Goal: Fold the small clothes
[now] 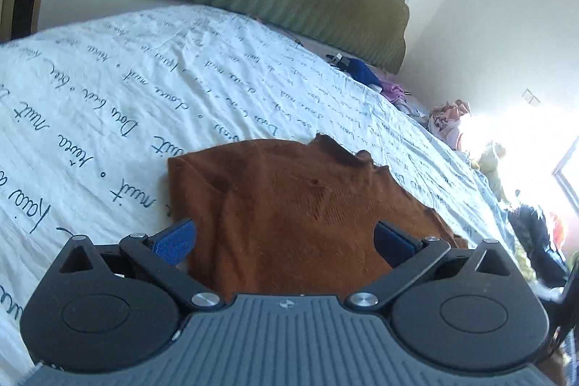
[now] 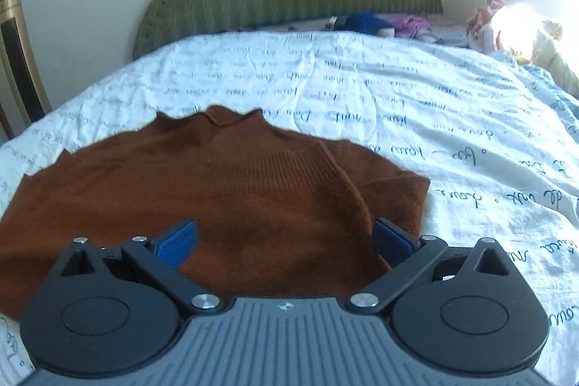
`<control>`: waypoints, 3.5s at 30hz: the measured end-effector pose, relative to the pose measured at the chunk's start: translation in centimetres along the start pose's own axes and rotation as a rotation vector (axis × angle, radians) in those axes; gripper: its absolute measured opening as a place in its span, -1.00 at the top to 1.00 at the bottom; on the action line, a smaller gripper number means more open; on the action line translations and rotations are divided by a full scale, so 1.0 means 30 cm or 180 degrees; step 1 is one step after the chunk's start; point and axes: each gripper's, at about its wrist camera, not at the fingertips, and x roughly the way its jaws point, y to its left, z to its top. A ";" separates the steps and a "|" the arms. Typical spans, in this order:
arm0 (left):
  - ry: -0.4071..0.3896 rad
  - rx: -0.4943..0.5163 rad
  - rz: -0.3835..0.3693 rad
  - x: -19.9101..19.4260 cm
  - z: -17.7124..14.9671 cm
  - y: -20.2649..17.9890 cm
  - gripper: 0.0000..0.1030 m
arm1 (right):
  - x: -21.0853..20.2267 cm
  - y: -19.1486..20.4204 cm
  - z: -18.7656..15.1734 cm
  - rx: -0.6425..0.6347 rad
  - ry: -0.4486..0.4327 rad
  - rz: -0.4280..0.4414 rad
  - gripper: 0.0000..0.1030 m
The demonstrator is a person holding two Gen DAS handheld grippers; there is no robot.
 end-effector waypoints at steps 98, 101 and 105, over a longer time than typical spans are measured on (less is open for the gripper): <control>0.1780 0.0780 -0.1115 0.743 0.071 -0.956 -0.53 | -0.056 -0.282 -0.197 0.1344 0.0085 0.1240 -0.48; 0.1579 0.0458 -0.1174 0.642 0.106 -0.824 -0.65 | -0.027 -0.312 -0.196 0.1510 0.0161 0.1387 -0.48; 0.1481 0.0179 -0.1160 0.520 0.108 -0.628 -0.80 | -0.024 -0.333 -0.204 0.1562 0.0254 0.1510 -0.43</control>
